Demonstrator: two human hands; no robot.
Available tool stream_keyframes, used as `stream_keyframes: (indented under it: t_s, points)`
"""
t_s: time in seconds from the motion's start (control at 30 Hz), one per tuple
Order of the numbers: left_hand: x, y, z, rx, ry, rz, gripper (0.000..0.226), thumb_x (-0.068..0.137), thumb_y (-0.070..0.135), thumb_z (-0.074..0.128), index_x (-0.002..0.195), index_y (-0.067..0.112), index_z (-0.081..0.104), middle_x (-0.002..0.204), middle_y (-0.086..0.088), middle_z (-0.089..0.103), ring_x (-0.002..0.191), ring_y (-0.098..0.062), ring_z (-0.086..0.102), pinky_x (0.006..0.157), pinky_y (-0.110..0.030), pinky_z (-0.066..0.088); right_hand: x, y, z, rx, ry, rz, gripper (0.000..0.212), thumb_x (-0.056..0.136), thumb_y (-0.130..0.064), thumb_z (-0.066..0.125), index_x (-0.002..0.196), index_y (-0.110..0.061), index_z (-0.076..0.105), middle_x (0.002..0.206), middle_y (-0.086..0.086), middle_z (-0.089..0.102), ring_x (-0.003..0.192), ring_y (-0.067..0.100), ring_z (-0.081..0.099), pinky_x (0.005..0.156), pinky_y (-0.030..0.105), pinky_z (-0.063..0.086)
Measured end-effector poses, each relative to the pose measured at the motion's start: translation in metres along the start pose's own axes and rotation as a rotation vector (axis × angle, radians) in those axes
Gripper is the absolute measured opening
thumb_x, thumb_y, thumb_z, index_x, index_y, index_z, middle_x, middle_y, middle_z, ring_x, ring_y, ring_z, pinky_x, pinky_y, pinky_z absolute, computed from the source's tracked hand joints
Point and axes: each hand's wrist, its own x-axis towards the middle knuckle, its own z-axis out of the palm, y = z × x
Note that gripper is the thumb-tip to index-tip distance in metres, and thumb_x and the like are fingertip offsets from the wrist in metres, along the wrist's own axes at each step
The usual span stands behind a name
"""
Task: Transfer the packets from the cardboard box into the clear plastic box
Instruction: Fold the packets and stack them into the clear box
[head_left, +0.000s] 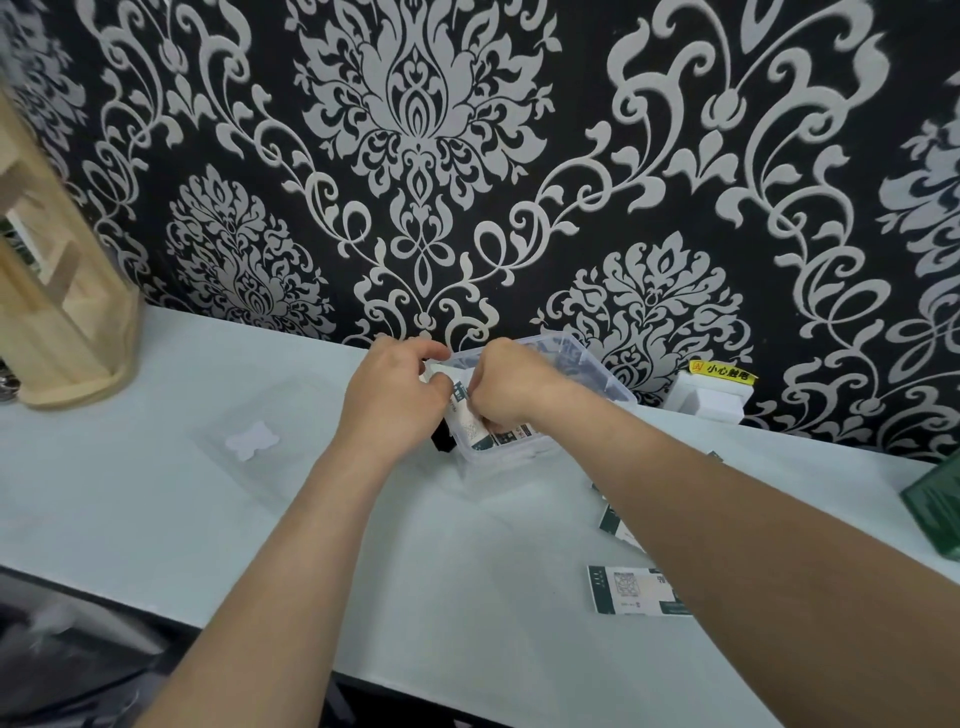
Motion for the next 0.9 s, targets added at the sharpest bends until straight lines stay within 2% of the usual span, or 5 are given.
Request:
stream_keyframes:
  t_s: [0.2, 0.33, 0.53, 0.77, 0.9]
  points:
    - [-0.004, 0.006, -0.004, -0.079, 0.056, 0.314, 0.029, 0.087, 0.007, 0.055, 0.104, 0.020, 0.074, 0.101, 0.010, 0.063, 0.097, -0.009, 0.054, 0.088, -0.025, 0.042, -0.002, 0.004, -0.009, 0.099, -0.012, 0.029, 0.018, 0.080, 0.006, 0.047, 0.069, -0.006, 0.055, 0.055, 0.007, 0.055, 0.052, 0.021, 0.057, 0.053, 0.025, 0.047]
    - [-0.011, 0.018, -0.004, 0.009, -0.206, 0.428, 0.030, 0.085, 0.016, 0.051, 0.104, 0.027, 0.071, 0.087, 0.007, 0.068, 0.089, -0.014, 0.055, 0.083, -0.024, 0.037, -0.001, 0.013, -0.011, 0.193, -0.027, 0.034, 0.017, 0.082, 0.004, 0.054, 0.094, 0.000, 0.065, 0.077, 0.014, 0.072, 0.076, 0.026, 0.073, 0.077, 0.040, 0.060]
    - [-0.006, 0.018, 0.000, 0.258, -0.260, 0.516, 0.040, 0.078, 0.020, 0.031, 0.093, 0.031, 0.067, 0.074, 0.015, 0.068, 0.069, -0.007, 0.052, 0.097, -0.034, 0.035, -0.010, 0.022, -0.009, 0.225, -0.054, 0.008, 0.020, 0.085, 0.002, 0.054, 0.103, 0.001, 0.062, 0.093, 0.018, 0.074, 0.091, 0.030, 0.071, 0.087, 0.045, 0.056]
    - [-0.011, 0.028, -0.001, 0.144, -0.087, 0.506, 0.030, 0.088, 0.019, 0.046, 0.101, 0.027, 0.072, 0.082, 0.007, 0.072, 0.081, -0.012, 0.062, 0.096, -0.042, 0.042, -0.031, 0.046, -0.040, 0.419, 0.104, -0.039, 0.019, 0.086, -0.002, 0.059, 0.087, -0.021, 0.058, 0.087, 0.005, 0.069, 0.077, 0.017, 0.067, 0.053, 0.023, 0.043]
    - [-0.038, 0.069, 0.003, -0.049, -0.229, 0.601, 0.021, 0.085, 0.018, 0.063, 0.098, 0.031, 0.073, 0.076, 0.023, 0.061, 0.072, 0.004, 0.054, 0.071, -0.013, 0.044, -0.066, 0.084, -0.068, 0.381, 0.113, -0.096, 0.008, 0.087, -0.013, 0.065, 0.087, -0.021, 0.064, 0.081, 0.003, 0.070, 0.070, 0.012, 0.064, 0.060, 0.025, 0.047]
